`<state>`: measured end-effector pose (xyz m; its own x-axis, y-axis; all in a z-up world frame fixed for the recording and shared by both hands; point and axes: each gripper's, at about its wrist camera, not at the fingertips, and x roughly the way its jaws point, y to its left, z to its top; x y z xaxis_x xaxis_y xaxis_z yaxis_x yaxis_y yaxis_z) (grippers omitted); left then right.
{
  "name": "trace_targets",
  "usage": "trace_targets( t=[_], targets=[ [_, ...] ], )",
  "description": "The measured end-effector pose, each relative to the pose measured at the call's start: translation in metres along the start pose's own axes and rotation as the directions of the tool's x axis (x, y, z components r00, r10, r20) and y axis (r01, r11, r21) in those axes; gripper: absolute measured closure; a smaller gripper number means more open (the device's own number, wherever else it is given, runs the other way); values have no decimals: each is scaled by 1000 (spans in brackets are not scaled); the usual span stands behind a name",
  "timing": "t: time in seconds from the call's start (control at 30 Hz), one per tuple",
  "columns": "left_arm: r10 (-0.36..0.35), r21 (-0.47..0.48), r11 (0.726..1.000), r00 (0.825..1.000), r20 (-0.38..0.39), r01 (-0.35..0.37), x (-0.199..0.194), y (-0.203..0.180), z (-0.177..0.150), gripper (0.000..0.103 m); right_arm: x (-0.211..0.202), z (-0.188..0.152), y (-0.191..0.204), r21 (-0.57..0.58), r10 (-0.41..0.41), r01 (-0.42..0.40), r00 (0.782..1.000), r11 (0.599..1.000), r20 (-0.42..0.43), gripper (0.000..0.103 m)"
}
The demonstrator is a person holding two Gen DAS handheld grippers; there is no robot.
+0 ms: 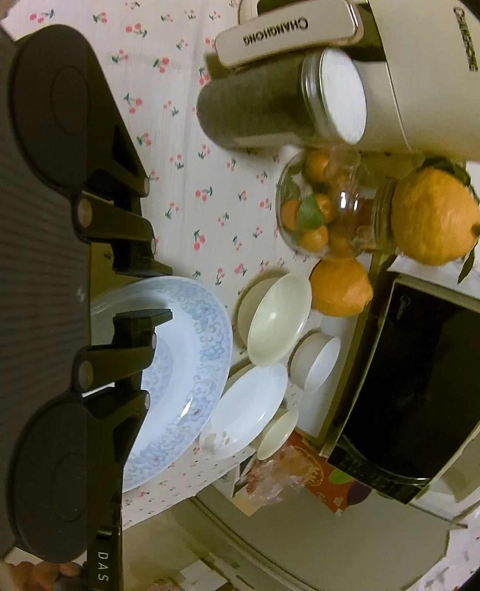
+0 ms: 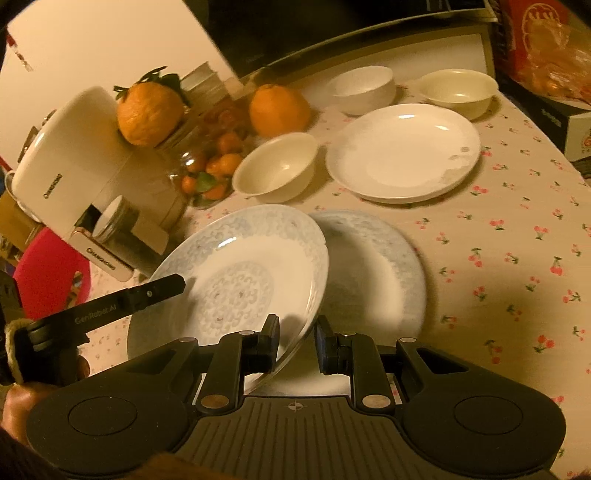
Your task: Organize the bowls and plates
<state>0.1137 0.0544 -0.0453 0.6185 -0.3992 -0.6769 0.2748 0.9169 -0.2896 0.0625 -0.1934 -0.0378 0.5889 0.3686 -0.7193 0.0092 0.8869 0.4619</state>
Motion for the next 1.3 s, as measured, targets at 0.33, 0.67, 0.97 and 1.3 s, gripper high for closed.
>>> trace_targets(
  t=[0.33,0.67,0.97,1.3],
  targets=[
    [10,55,998,1000,-30,-9,15,-16,-6,88,2,-2,-15,14,-47,48,999,999,-25,82],
    [31,108,994,999,-37,-26,21,-27,-8,88,2,-1,-20,31,-65,66,997,997,-29,82],
    [48,150,988,998,-40,-41,24,-33,-11,88,5,0,-21,35,-85,86,996,996,-38,82],
    [59,175,983,997,-46,-50,28,-38,-13,88,5,1,-23,44,-100,102,994,994,-32,82]
  ],
)
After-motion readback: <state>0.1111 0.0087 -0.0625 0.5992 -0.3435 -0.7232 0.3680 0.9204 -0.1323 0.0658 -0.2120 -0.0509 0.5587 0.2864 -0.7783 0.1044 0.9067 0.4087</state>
